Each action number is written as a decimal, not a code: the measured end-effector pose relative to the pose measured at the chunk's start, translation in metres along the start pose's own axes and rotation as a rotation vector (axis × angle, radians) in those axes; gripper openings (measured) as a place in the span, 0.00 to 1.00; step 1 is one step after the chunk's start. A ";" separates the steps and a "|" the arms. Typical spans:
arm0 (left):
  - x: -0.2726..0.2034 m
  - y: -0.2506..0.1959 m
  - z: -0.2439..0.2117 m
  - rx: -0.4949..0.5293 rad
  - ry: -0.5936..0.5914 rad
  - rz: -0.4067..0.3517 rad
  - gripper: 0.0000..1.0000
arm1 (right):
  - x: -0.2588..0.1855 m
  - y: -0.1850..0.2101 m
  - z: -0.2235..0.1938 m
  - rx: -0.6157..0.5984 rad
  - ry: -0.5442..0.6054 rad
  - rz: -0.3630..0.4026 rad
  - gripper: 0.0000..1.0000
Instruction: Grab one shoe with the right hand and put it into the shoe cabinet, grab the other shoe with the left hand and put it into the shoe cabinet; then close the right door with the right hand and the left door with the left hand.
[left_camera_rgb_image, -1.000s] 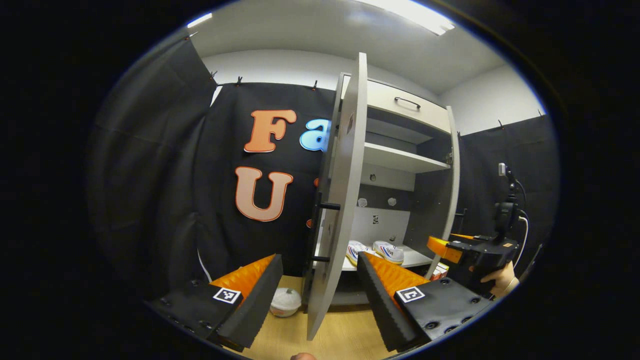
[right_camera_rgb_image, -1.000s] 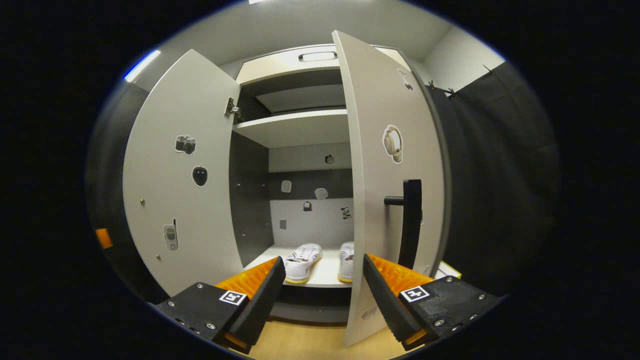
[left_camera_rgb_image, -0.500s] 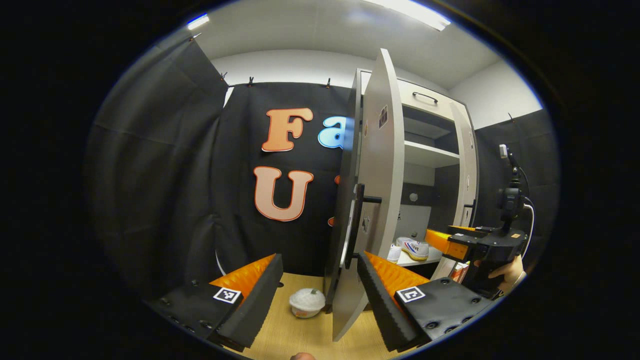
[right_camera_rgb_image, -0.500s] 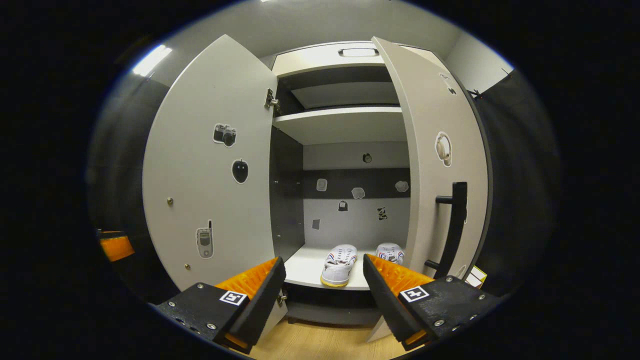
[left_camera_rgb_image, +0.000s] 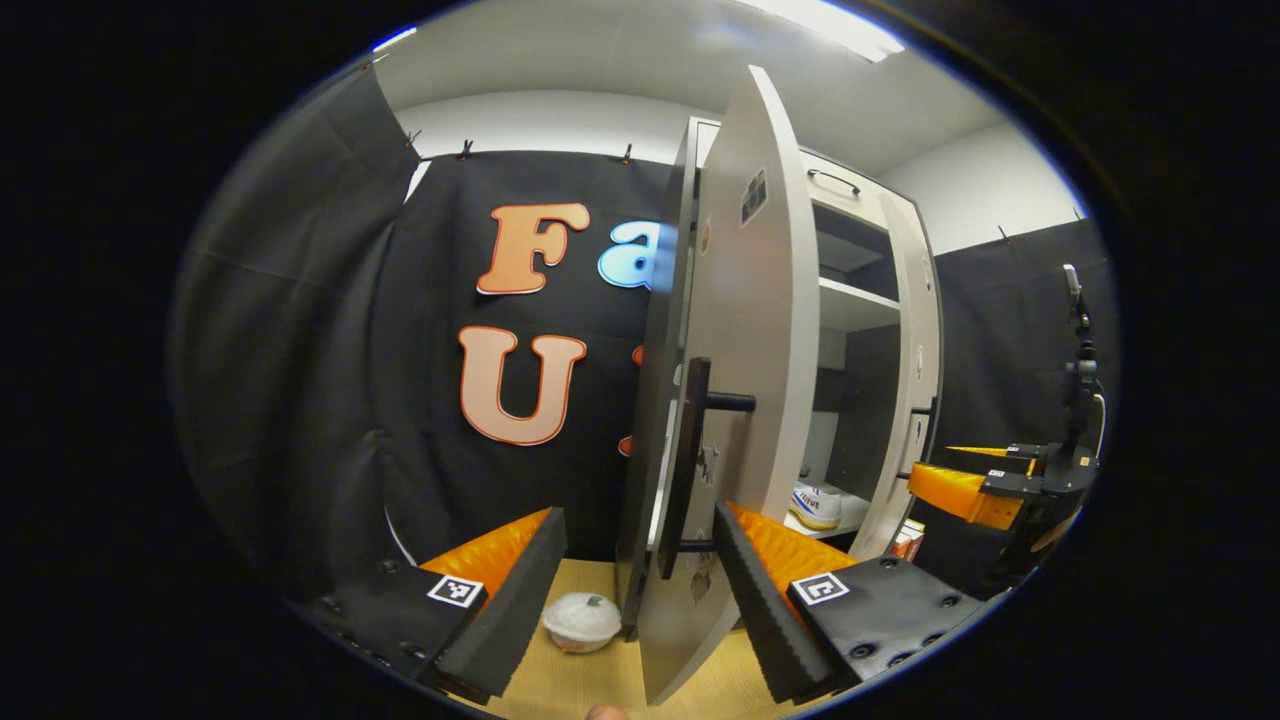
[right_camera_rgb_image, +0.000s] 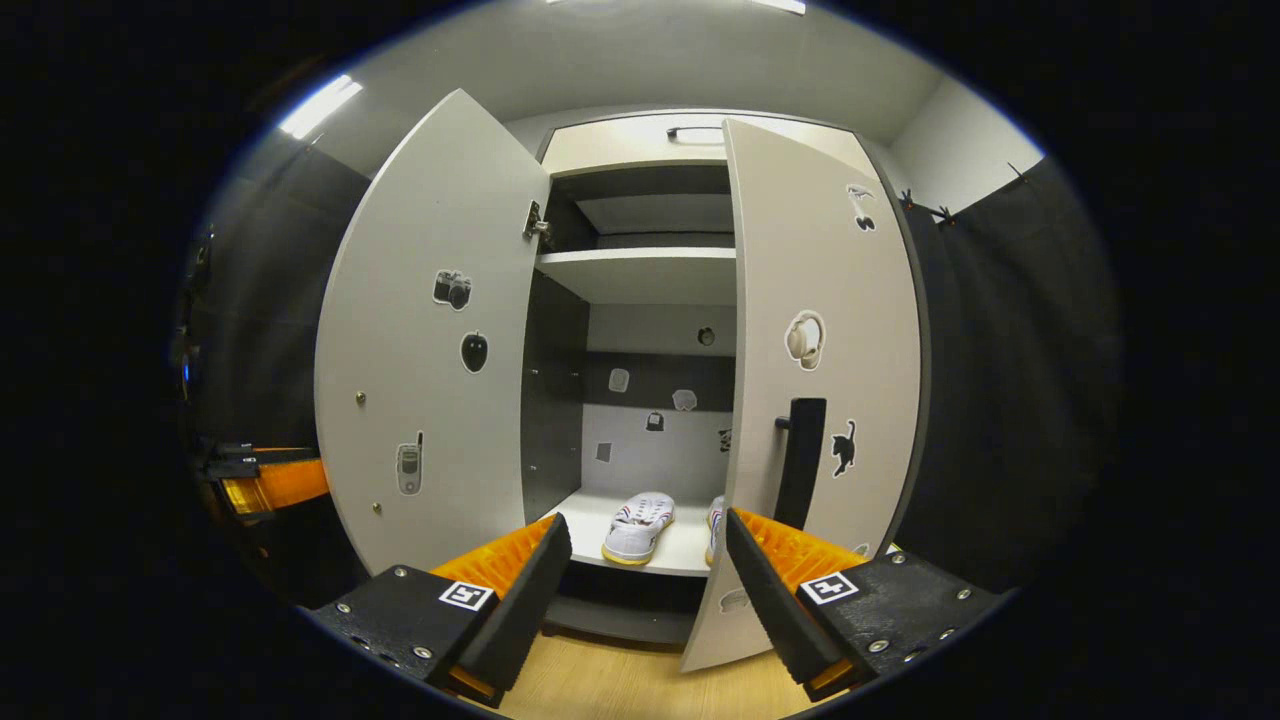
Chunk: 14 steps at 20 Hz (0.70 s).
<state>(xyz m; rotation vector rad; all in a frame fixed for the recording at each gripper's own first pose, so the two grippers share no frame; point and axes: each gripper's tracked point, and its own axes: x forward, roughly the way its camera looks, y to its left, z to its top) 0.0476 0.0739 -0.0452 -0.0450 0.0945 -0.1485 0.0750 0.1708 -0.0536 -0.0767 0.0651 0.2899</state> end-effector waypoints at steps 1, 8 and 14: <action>0.001 -0.002 -0.001 -0.025 0.007 -0.009 0.96 | -0.002 -0.001 0.000 -0.005 0.003 -0.005 0.96; 0.019 -0.091 -0.024 -0.043 0.045 -0.182 0.96 | -0.011 -0.015 0.002 0.016 0.003 -0.027 1.00; 0.055 -0.138 -0.035 -0.096 0.080 -0.253 0.99 | -0.037 -0.060 0.004 0.028 -0.017 -0.117 0.96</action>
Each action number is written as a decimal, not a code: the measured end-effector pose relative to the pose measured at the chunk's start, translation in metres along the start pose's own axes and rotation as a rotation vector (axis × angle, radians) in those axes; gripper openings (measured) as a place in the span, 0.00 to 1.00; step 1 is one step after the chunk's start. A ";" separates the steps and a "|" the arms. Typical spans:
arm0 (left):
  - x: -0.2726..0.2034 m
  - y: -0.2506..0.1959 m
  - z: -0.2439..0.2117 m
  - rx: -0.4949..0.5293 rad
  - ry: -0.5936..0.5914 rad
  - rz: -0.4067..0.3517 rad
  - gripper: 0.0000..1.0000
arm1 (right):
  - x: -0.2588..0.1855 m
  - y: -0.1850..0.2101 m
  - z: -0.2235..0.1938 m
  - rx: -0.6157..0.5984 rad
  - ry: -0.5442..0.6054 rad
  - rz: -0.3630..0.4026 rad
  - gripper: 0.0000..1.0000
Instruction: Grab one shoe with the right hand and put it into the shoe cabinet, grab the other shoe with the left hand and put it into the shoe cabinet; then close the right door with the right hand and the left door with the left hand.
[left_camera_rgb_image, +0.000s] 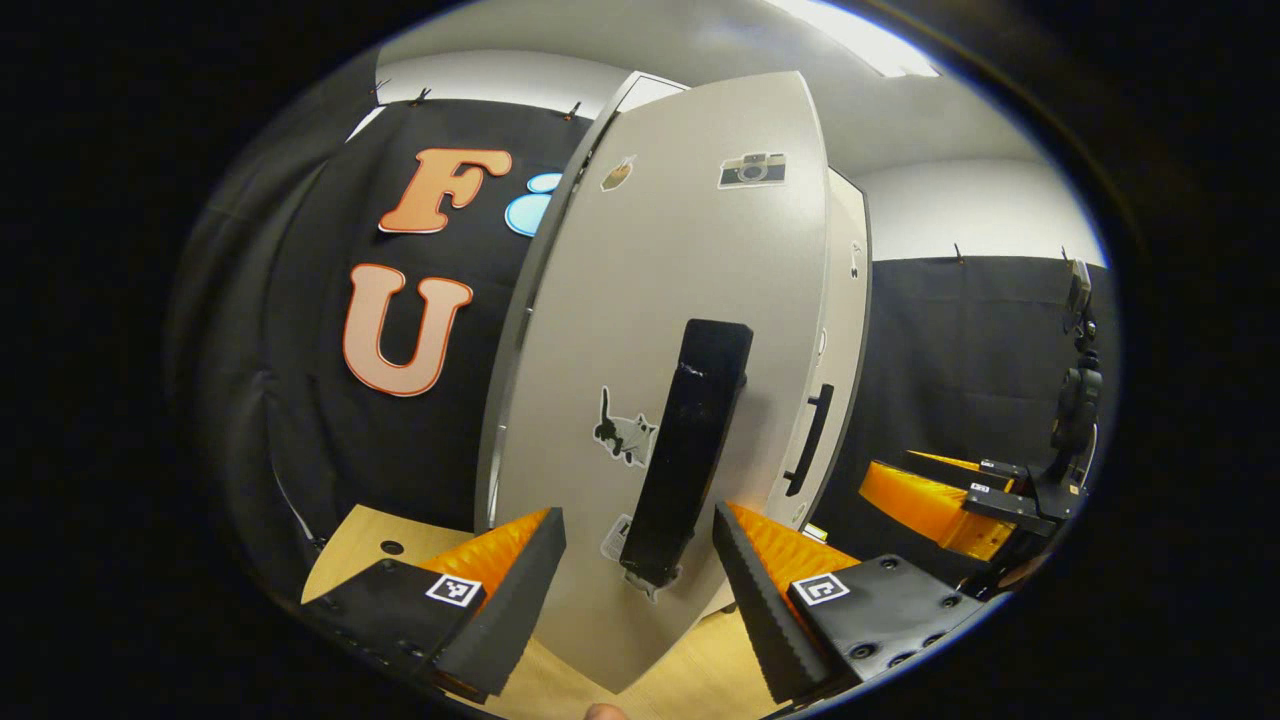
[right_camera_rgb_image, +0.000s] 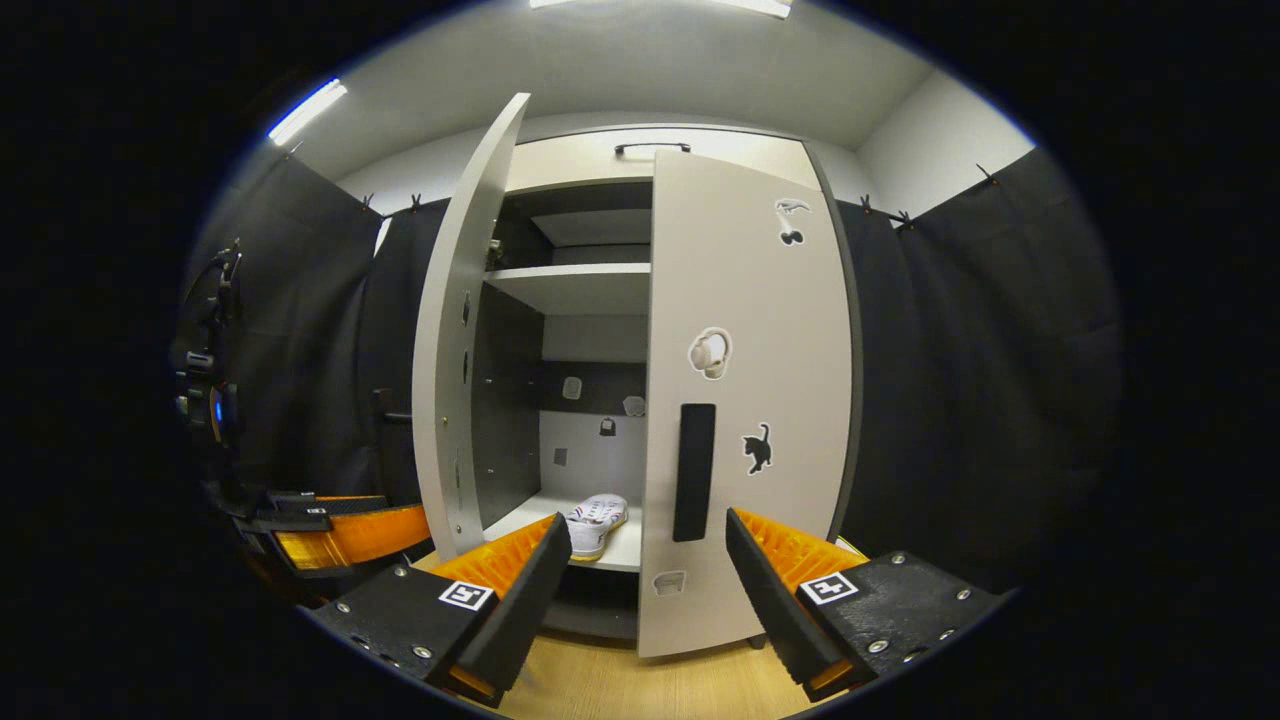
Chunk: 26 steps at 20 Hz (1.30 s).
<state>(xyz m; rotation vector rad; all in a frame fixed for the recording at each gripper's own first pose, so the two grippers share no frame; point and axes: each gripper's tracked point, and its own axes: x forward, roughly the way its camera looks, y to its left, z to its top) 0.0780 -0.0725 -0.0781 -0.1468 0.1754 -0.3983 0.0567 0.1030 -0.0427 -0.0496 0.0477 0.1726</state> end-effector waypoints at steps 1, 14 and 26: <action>0.009 -0.007 0.000 0.016 -0.002 -0.001 0.97 | -0.002 -0.010 -0.001 0.006 0.000 -0.019 0.96; 0.120 -0.046 -0.023 0.142 0.002 0.165 0.98 | -0.016 -0.074 -0.017 -0.005 0.038 -0.130 0.95; 0.058 -0.043 -0.033 0.153 0.023 0.174 1.00 | -0.015 -0.096 -0.027 0.010 0.069 -0.133 0.96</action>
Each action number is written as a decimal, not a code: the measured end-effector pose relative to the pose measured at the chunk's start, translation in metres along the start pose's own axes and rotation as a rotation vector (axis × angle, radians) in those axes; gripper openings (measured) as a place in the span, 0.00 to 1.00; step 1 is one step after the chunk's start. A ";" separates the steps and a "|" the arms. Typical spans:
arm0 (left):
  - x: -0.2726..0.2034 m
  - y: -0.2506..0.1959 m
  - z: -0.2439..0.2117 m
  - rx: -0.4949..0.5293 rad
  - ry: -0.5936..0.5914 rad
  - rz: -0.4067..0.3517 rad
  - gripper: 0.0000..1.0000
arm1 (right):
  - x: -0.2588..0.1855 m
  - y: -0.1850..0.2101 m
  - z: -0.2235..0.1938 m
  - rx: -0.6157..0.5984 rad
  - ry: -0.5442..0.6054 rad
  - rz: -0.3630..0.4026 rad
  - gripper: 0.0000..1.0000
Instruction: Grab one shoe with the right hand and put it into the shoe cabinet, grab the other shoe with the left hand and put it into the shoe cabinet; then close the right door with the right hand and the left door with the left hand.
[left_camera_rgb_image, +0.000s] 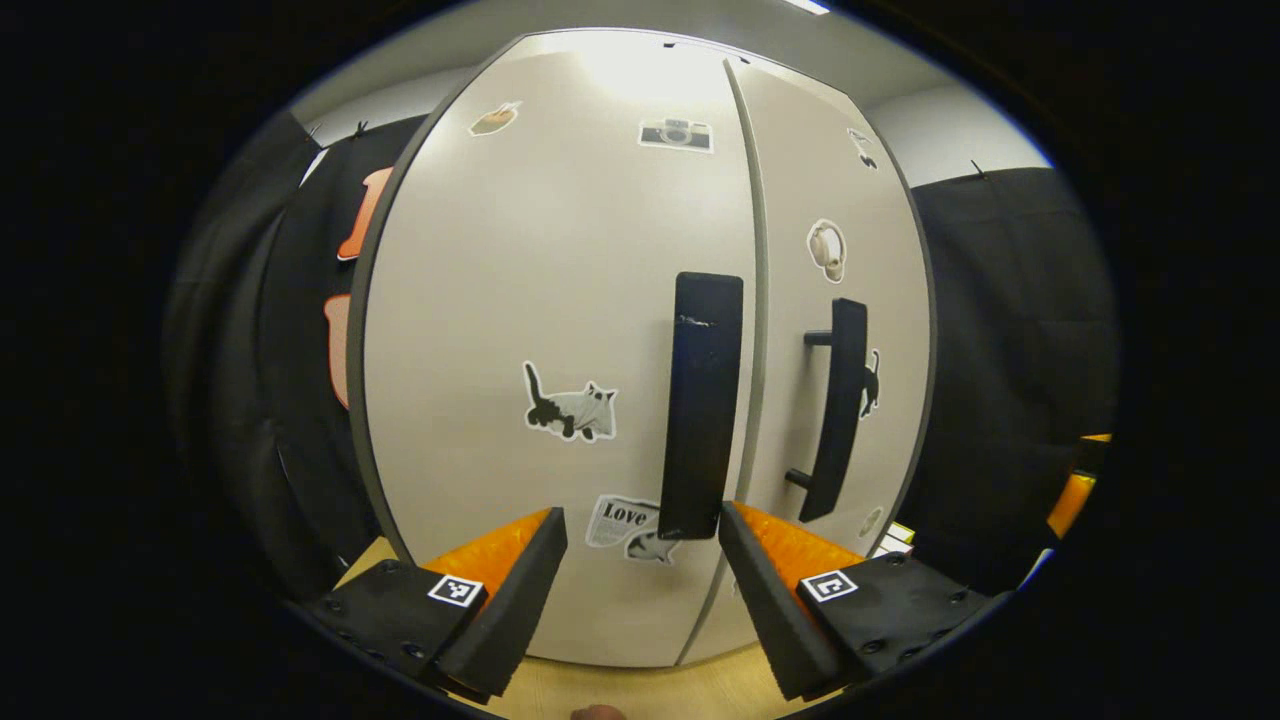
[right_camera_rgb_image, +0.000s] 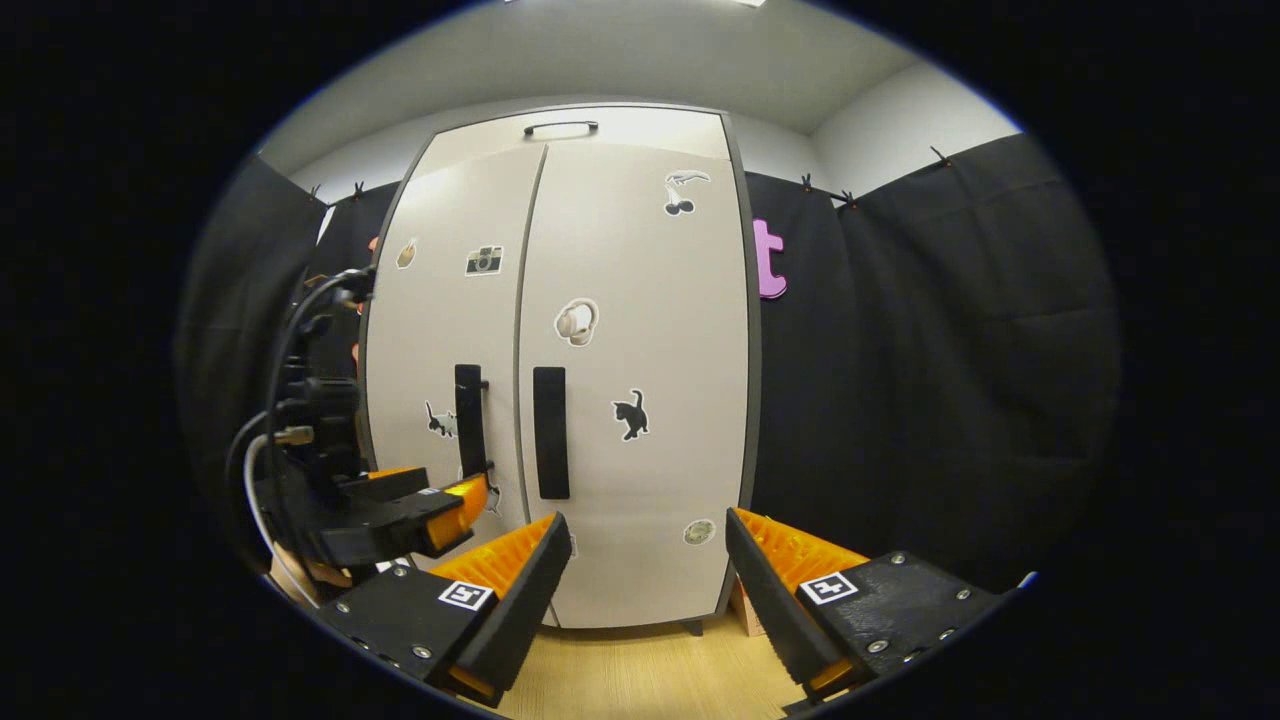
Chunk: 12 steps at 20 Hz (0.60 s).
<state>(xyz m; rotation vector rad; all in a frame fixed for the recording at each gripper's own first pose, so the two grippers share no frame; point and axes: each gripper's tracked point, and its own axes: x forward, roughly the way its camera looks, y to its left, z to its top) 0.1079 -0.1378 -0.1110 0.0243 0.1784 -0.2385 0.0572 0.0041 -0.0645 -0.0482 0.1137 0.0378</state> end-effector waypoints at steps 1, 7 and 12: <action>-0.019 0.010 0.006 -0.007 -0.012 0.007 1.00 | 0.000 -0.002 -0.001 0.001 0.003 -0.001 0.95; -0.141 0.119 0.087 0.071 -0.172 0.129 0.99 | 0.007 -0.009 0.012 0.005 -0.013 -0.004 0.96; -0.227 0.222 0.146 0.105 -0.287 0.360 0.96 | 0.002 -0.003 0.047 0.014 -0.099 0.009 0.95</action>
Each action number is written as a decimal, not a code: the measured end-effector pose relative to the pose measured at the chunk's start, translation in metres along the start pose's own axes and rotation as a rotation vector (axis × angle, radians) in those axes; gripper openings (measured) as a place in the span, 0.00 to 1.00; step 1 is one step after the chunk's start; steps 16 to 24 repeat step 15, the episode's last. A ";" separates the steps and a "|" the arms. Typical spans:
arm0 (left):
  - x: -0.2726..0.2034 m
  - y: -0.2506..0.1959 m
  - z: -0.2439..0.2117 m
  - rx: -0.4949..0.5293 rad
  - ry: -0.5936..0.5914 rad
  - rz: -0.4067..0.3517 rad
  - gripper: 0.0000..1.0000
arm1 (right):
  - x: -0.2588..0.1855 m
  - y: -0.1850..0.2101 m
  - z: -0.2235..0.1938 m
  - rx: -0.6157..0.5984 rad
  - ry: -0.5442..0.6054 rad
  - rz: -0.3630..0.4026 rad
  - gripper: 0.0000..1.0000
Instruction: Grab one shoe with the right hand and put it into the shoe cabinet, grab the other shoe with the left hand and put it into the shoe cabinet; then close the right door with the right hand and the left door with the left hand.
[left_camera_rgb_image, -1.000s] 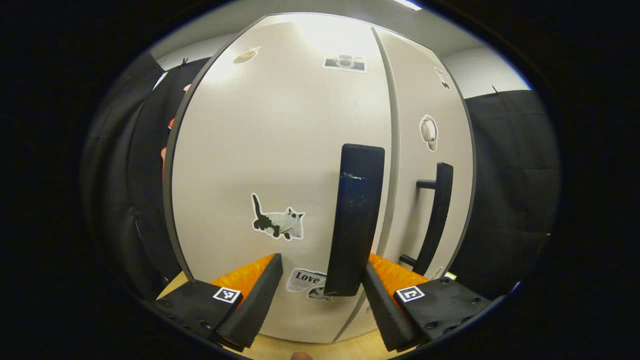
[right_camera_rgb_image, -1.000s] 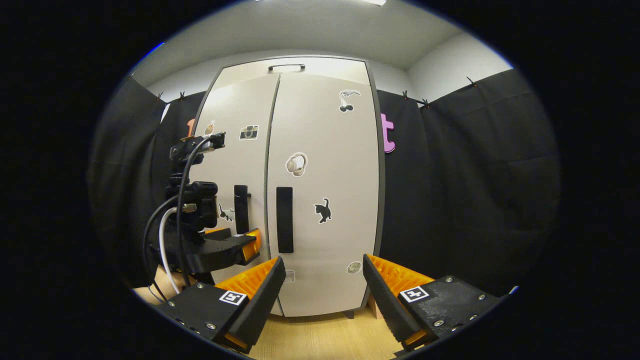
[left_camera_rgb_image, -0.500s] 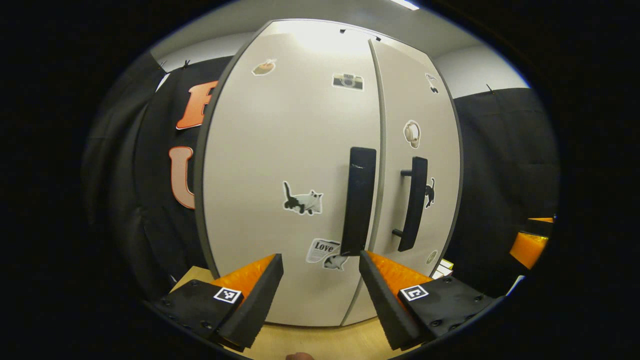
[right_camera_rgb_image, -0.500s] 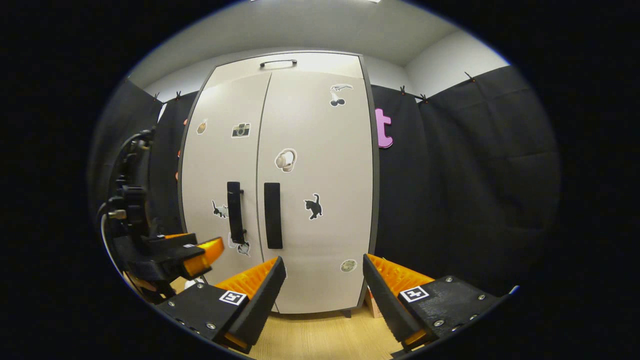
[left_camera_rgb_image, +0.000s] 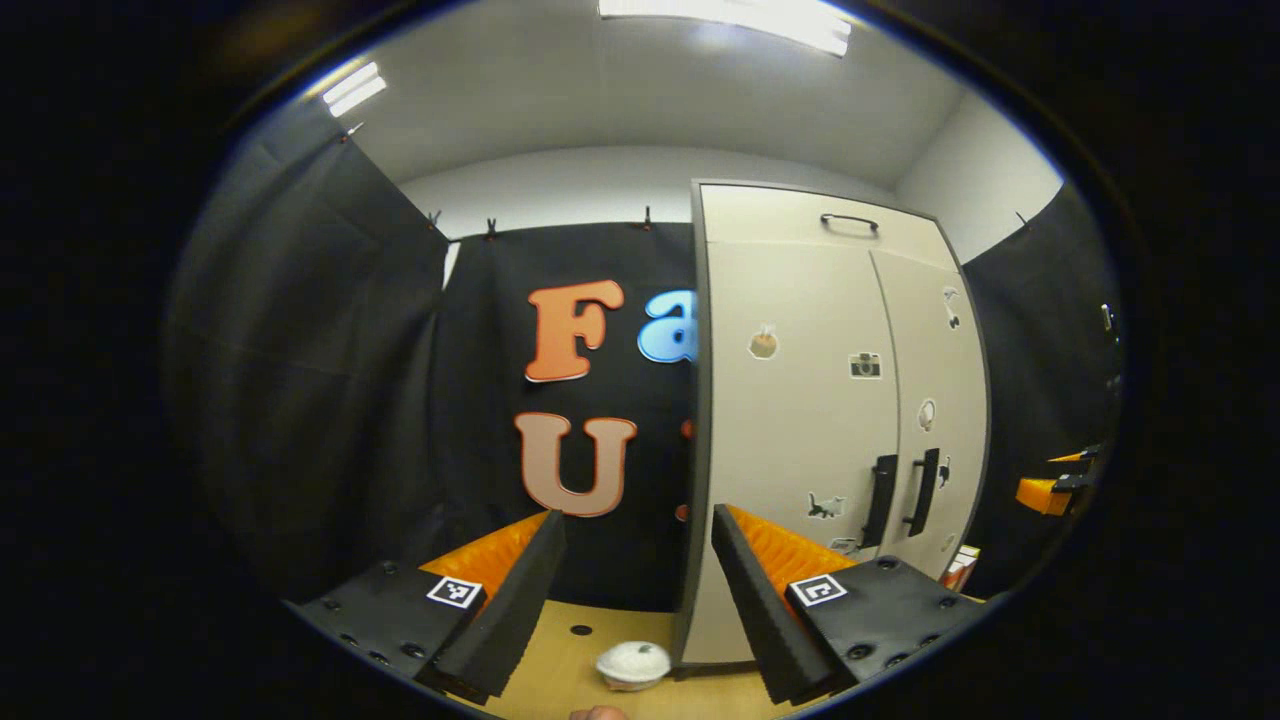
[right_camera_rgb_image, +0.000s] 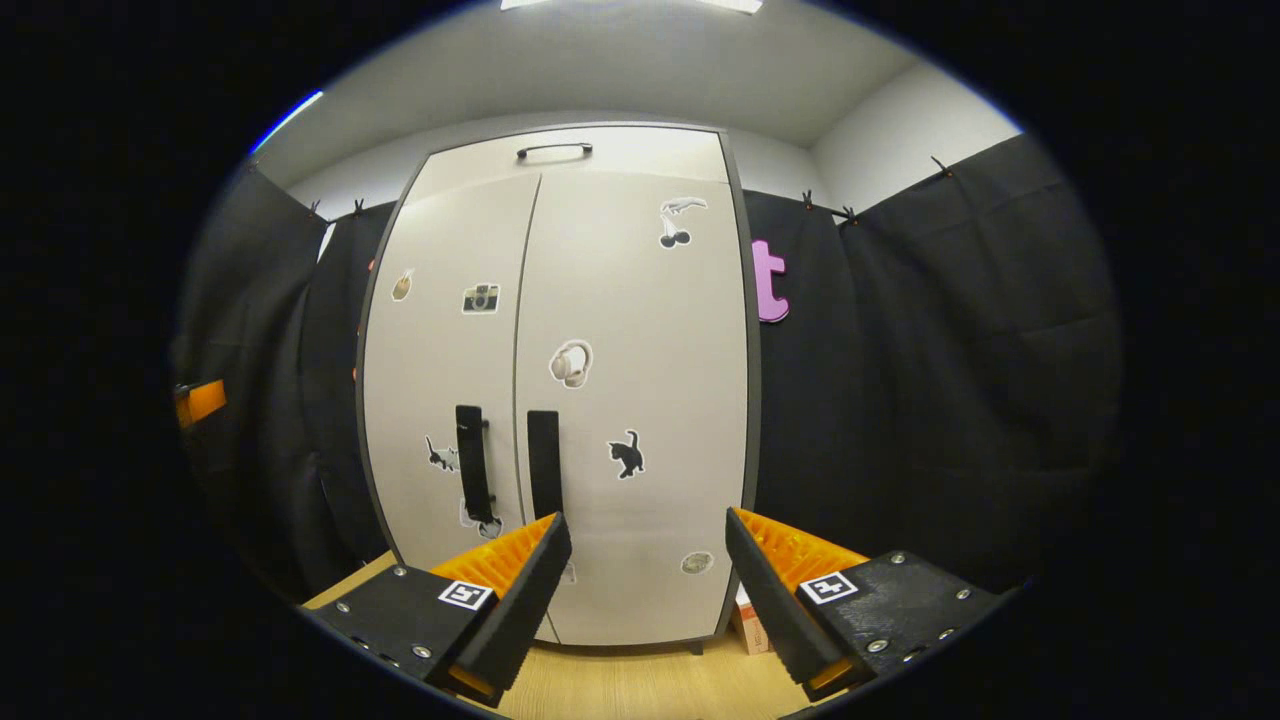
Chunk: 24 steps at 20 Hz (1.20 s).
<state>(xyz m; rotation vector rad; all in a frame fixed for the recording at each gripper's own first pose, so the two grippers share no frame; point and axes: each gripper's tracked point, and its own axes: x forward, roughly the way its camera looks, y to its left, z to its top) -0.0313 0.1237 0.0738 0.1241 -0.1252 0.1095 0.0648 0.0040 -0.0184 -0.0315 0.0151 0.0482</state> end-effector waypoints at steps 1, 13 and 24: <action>-0.003 0.013 0.002 0.010 -0.010 0.037 0.96 | -0.002 -0.001 0.007 0.004 -0.025 -0.005 0.95; 0.006 0.020 -0.031 -0.136 0.063 -0.021 0.96 | -0.035 -0.015 0.002 -0.042 -0.021 -0.155 0.95; 0.004 0.026 -0.032 -0.185 0.073 -0.033 0.96 | -0.037 -0.010 0.002 -0.054 -0.012 -0.155 0.95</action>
